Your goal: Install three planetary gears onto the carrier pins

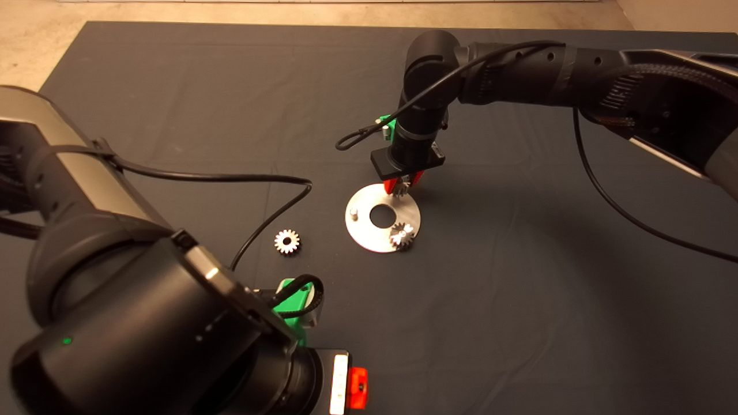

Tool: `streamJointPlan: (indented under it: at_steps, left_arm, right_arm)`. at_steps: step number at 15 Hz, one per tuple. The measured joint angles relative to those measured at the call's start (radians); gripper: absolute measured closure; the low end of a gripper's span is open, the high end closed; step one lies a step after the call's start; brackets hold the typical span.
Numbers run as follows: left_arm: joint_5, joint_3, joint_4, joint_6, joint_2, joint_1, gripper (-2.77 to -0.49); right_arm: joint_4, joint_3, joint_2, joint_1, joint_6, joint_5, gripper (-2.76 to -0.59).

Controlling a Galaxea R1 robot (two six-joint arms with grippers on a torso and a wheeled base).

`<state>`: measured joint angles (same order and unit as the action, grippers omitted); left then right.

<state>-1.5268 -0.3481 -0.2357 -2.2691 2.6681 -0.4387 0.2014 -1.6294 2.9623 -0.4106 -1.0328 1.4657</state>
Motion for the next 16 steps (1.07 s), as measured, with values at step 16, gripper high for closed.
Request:
streamJointPlan:
  at_steps: [16]
  left_arm:
    - [0.0, 0.0, 0.0, -0.001, 0.0, 0.0, -2.77]
  right_arm:
    - [0.0, -0.001, 0.0, 0.0, 0.001, 0.0, -0.93]
